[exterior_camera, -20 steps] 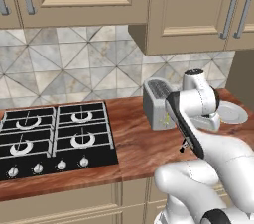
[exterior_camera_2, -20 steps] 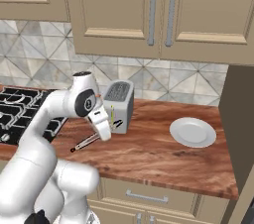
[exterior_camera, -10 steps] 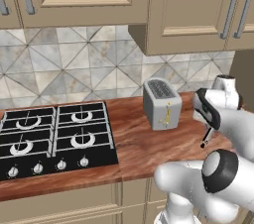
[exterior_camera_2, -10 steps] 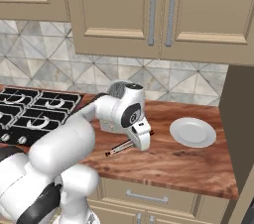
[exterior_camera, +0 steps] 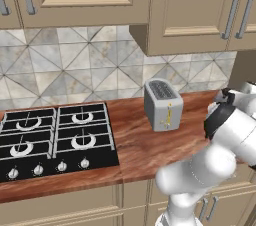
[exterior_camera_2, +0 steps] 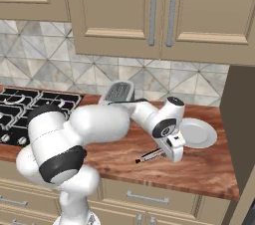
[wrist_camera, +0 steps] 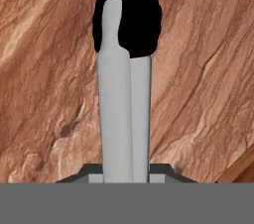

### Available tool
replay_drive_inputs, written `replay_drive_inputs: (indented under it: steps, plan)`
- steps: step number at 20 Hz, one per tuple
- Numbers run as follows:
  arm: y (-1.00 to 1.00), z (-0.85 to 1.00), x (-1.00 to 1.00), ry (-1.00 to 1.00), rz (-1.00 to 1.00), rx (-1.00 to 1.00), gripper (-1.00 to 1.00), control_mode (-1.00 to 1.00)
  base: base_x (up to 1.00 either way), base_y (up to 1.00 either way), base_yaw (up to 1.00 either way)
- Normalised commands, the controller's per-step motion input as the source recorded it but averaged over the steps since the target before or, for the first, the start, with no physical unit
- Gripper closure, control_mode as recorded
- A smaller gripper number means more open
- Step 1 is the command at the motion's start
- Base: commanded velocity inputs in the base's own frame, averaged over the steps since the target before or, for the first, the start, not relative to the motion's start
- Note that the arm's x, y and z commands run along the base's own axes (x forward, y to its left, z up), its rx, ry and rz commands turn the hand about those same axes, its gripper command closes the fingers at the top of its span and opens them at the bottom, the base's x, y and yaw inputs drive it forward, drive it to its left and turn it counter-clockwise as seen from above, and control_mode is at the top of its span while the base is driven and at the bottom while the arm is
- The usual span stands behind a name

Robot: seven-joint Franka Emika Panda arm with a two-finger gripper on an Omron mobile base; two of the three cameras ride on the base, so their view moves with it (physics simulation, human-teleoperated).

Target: Pick up the tongs from the counter and place them near the plate next to the oven.

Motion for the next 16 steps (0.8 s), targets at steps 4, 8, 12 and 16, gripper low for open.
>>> replay_drive_inputs:
  steps: [4, 8, 12, 16]
  plan:
    - [-0.91, 0.00, 0.67, 0.14, -0.18, -0.01, 1.00, -1.00, 0.00, 0.00, 0.00]
    - [-0.83, -0.03, 0.52, 0.14, -0.21, -0.03, 1.00, -1.00, 0.00, 0.00, 0.00]
    - [-0.89, -0.31, 0.27, 0.07, -0.19, -0.01, 1.00, -1.00, 0.00, 0.00, 0.00]
    - [-0.84, -0.45, 0.04, 0.03, -0.18, 0.00, 1.00, -1.00, 0.00, 0.00, 0.00]
